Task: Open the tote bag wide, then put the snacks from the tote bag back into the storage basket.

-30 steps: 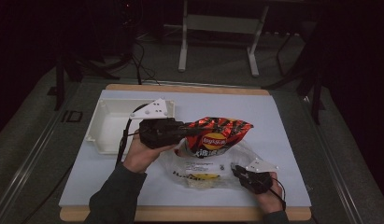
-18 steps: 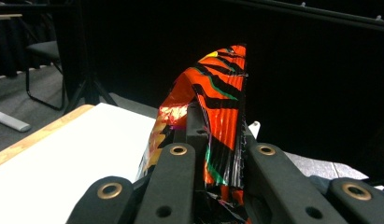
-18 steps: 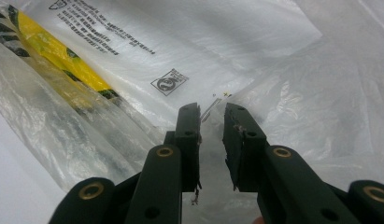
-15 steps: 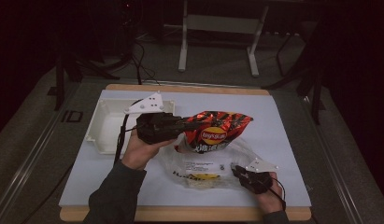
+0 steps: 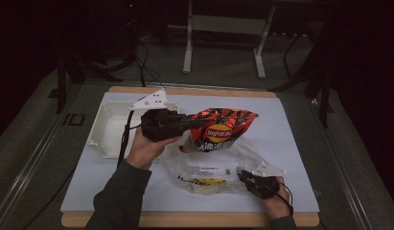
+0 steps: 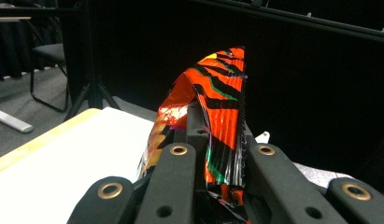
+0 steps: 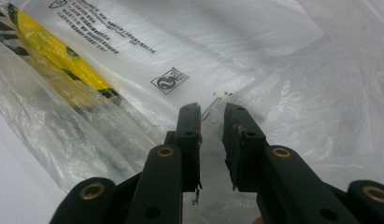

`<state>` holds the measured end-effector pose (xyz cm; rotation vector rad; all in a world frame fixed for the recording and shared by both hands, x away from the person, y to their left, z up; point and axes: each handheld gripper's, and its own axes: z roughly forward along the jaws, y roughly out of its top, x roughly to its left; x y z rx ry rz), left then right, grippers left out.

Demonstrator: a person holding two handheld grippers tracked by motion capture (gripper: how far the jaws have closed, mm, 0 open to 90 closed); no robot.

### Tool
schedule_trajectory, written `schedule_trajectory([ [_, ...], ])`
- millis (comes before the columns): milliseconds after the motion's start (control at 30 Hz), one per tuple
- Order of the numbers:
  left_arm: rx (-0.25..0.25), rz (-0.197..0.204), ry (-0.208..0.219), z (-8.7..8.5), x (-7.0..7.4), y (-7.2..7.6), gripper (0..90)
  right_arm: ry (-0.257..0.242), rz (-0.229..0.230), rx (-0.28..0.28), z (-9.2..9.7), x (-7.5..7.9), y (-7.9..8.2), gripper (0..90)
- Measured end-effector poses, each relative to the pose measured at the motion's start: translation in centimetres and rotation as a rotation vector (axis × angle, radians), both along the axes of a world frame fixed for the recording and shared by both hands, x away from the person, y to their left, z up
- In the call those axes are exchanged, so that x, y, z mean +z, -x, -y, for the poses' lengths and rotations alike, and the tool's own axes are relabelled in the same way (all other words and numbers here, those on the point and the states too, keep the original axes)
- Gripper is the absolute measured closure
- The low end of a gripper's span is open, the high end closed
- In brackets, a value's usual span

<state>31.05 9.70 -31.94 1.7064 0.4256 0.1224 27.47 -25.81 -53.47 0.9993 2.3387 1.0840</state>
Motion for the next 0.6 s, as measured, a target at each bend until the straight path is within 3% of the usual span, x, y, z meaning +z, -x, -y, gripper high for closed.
schedule_trajectory([
  [600,0.009,-0.018,0.011,0.1,0.4,-1.5,85.8,0.011,-0.002,0.000,-0.1,-0.1,0.0,76.3],
])
